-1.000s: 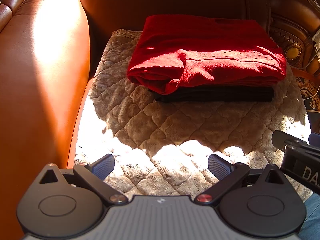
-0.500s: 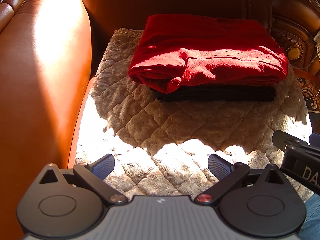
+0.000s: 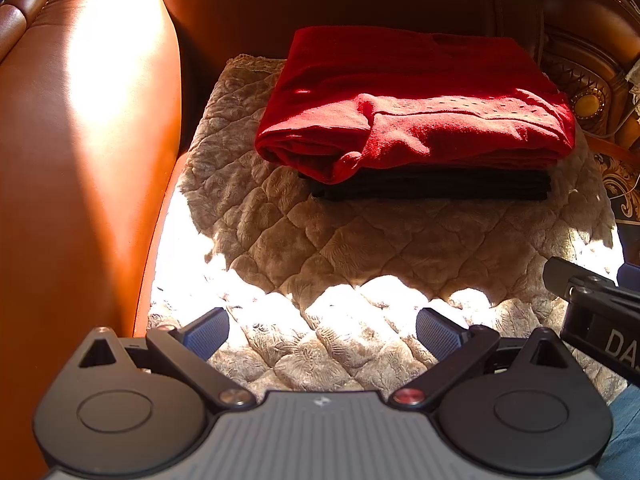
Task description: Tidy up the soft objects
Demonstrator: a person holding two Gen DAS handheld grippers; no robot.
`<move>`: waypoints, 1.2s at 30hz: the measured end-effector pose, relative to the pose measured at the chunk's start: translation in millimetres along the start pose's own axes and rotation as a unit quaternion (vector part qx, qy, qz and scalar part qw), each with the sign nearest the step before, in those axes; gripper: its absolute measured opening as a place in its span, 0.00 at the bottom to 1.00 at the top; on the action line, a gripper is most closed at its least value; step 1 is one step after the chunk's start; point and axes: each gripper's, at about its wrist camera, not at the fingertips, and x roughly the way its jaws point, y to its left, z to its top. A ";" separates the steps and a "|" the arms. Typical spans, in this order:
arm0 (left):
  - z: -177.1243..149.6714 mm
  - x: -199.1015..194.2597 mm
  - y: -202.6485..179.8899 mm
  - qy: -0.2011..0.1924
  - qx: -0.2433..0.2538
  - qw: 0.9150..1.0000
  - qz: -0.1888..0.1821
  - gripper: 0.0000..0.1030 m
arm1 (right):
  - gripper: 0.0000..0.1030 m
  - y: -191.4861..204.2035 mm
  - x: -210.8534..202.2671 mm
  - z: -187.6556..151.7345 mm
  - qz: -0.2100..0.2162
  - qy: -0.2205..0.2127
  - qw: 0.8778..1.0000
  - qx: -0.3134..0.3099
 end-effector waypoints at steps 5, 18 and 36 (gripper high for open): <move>-0.8 -0.2 -2.5 -0.001 0.004 1.000 -0.001 0.99 | 0.78 1.2 0.1 -0.3 0.001 0.000 1.000 -0.002; -0.3 3.0 -1.8 0.000 0.003 1.000 -0.002 0.99 | 0.78 1.6 3.0 0.2 0.000 0.003 1.000 -0.001; 5.3 5.0 -5.1 -0.002 0.009 1.000 -0.002 0.99 | 0.78 -0.3 7.0 4.3 -0.001 0.005 1.000 -0.001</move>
